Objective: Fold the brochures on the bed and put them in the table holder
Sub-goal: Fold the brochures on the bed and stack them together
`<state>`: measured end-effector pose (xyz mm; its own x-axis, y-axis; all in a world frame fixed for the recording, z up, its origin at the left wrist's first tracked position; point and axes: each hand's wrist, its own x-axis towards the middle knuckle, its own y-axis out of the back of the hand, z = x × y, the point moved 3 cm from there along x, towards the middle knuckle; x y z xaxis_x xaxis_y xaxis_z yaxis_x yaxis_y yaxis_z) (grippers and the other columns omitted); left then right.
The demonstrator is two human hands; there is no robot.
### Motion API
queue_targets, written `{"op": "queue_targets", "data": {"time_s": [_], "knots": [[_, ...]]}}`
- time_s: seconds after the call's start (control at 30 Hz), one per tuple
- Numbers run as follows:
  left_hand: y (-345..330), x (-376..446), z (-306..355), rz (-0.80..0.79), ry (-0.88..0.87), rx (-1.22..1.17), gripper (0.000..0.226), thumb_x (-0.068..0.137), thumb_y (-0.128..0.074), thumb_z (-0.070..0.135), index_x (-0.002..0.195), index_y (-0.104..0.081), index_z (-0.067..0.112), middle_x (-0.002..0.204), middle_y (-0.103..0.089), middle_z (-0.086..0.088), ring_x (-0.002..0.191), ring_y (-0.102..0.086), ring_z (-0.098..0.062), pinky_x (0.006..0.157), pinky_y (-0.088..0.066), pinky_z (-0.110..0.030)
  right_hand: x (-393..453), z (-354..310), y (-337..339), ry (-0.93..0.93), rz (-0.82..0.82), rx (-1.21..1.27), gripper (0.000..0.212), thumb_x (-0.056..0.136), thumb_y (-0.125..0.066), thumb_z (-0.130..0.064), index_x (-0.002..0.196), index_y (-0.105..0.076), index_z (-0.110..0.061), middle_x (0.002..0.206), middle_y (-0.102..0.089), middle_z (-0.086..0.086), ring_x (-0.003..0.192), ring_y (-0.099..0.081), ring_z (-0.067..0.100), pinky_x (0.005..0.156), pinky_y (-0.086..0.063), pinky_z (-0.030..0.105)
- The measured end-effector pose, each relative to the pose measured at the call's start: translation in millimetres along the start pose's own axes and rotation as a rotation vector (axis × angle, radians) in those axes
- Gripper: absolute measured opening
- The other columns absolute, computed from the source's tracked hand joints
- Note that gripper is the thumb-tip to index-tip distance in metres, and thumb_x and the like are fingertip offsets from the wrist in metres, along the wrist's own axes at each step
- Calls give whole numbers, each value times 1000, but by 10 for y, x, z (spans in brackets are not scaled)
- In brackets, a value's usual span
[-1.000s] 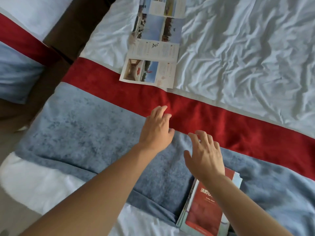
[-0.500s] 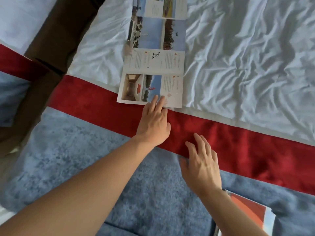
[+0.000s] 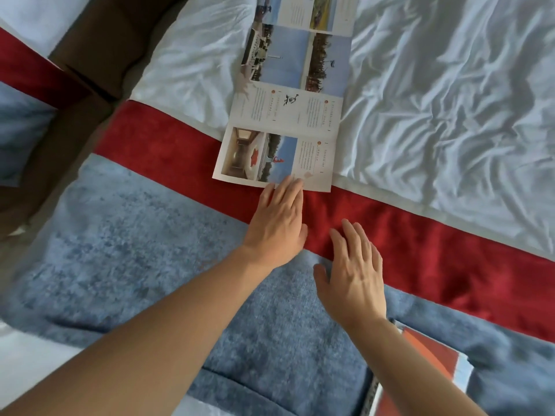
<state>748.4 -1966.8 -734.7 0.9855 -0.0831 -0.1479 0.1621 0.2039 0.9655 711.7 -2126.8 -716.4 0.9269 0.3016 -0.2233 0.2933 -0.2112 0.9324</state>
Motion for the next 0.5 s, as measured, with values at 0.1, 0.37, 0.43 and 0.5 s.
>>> {"op": "queue_targets", "data": {"time_s": [0.1, 0.37, 0.43, 0.5], "knots": [[-34, -305, 56, -42, -21, 25, 73, 93, -55, 34, 152, -27, 1, 161, -25, -7, 152, -13, -23, 123, -11, -45, -106, -16, 59, 3, -1, 7, 71, 88, -67, -30, 149, -38, -6, 160, -31, 12, 151, -19, 29, 121, -21, 48], [12, -1163, 383, -20, -171, -30, 47, 92, -53, 34, 126, -61, 4, 125, -61, -6, 125, -51, -22, 122, -12, -47, -505, -139, 106, 71, -44, 0, 75, 87, -70, -25, 152, -35, -12, 160, -30, 10, 151, -20, 28, 121, -18, 50], [27, -1317, 437, -5, -178, -44, 43, 91, -49, 35, 118, -66, 6, 116, -64, -3, 114, -56, -19, 122, -13, -45, -592, -161, 79, 99, -48, -10, 66, 86, -72, -20, 146, -45, -12, 156, -38, 11, 148, -27, 29, 120, -20, 51], [24, -1448, 485, 3, -191, -60, 40, 91, -47, 35, 114, -68, 9, 111, -65, -1, 108, -58, -18, 122, -14, -42, -690, -176, 39, 115, -48, -24, 53, 85, -72, -18, 135, -57, -12, 146, -50, 10, 141, -39, 30, 118, -23, 53]]}}
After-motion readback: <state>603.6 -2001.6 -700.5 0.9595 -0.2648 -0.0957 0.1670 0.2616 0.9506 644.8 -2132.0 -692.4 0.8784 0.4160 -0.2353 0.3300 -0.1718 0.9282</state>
